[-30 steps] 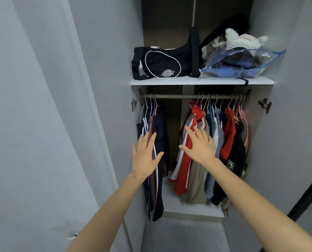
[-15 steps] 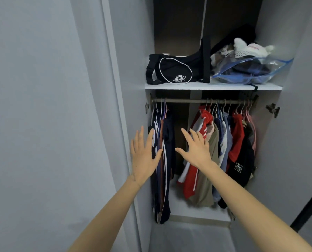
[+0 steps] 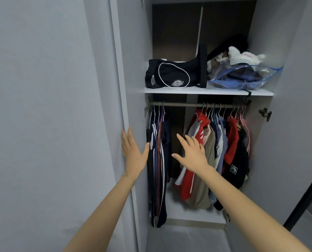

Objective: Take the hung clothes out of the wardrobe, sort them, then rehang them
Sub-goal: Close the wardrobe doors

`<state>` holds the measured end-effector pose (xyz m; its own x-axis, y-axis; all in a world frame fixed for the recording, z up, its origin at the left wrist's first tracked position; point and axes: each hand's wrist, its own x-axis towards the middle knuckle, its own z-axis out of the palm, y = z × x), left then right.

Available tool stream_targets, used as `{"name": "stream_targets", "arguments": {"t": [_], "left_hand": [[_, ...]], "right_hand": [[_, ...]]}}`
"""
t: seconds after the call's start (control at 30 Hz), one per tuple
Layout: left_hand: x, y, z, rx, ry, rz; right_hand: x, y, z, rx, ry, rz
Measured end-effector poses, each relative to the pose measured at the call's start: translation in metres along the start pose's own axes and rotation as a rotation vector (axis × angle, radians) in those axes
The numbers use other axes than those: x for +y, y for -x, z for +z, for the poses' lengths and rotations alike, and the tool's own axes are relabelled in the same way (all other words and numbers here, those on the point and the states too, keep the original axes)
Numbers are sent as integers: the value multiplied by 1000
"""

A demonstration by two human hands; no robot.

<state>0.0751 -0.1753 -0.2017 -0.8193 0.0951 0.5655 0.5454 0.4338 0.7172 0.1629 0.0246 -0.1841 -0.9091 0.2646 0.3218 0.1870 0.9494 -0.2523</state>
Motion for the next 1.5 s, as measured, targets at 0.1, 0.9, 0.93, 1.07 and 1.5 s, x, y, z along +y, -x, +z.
{"name": "stream_targets", "arguments": {"t": [0.1,0.9,0.93,1.07,1.5], "left_hand": [[1,-3,1,4,67,-33],[35,-17,99,-127,101,195],[36,-19,111,-145,73,218],[44,-36,164,-168,-41,222],[65,-100,290,-173,-164,95]], "right_hand": [[2,1,1,-2,7,12],[82,-2,8,-19,22,104],[91,-2,6,-17,20,110],[130,-4,-2,-7,34,126],[239,-42,-10,-54,48,166]]}}
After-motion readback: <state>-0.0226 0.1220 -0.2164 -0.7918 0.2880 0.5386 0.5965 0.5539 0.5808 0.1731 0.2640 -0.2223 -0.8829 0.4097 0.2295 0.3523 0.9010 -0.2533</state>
